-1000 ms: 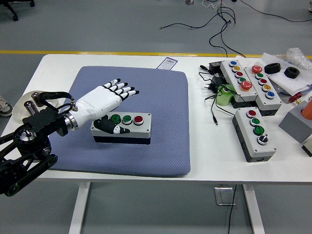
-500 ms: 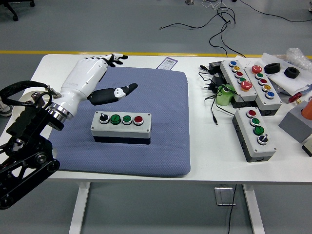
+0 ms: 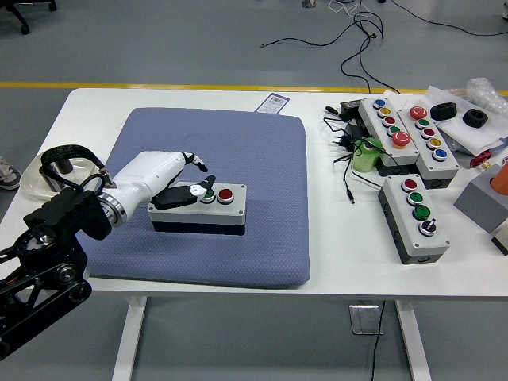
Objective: Pick up the button,place it on the desk,press the button,press the button
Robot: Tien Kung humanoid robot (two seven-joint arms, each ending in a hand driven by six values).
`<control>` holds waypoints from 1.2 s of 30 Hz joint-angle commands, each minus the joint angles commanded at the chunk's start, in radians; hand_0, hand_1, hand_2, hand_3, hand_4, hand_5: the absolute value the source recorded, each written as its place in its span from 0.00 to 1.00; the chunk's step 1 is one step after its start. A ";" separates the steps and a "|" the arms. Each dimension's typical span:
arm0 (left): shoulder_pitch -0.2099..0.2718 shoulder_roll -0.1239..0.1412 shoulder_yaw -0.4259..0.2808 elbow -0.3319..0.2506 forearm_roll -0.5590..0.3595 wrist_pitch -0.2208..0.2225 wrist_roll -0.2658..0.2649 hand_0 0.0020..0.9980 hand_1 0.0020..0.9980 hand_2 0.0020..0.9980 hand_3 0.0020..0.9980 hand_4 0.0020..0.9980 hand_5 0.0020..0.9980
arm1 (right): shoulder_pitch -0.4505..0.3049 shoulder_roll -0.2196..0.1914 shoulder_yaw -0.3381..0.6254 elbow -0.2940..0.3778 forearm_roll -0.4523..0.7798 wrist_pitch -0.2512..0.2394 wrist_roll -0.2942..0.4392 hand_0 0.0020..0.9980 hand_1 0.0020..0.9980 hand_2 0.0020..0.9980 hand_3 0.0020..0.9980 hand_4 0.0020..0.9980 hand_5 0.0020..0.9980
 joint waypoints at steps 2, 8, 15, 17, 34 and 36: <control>0.001 0.001 0.006 -0.002 -0.005 -0.002 -0.001 0.00 0.00 0.00 0.73 0.58 1.00 | 0.001 0.000 -0.001 0.000 0.001 0.000 0.000 0.55 0.65 0.70 0.62 0.30 0.12; 0.010 0.001 0.028 0.004 -0.002 -0.010 0.004 0.00 0.00 0.00 0.72 0.58 1.00 | 0.001 0.000 -0.001 0.000 0.001 0.000 0.000 0.55 0.65 0.70 0.62 0.30 0.12; 0.004 -0.006 0.050 0.037 0.000 -0.020 0.013 0.00 0.00 0.00 0.72 0.58 1.00 | 0.000 0.000 -0.001 0.000 0.001 0.000 0.000 0.55 0.65 0.70 0.62 0.30 0.12; 0.003 -0.006 0.055 0.044 0.002 -0.030 0.017 0.00 0.00 0.00 0.72 0.58 1.00 | 0.000 0.000 -0.002 0.000 0.001 0.000 0.000 0.55 0.65 0.70 0.62 0.30 0.12; 0.006 -0.019 0.055 -0.001 0.032 0.021 0.021 0.00 0.00 0.00 0.71 0.58 1.00 | -0.009 0.000 -0.004 0.000 0.004 0.000 -0.002 0.55 0.65 0.70 0.62 0.30 0.12; 0.013 -0.027 0.055 -0.012 0.033 0.032 0.017 0.00 0.00 0.00 0.71 0.58 1.00 | -0.010 0.000 -0.007 0.000 0.009 -0.001 -0.001 0.55 0.65 0.70 0.62 0.30 0.12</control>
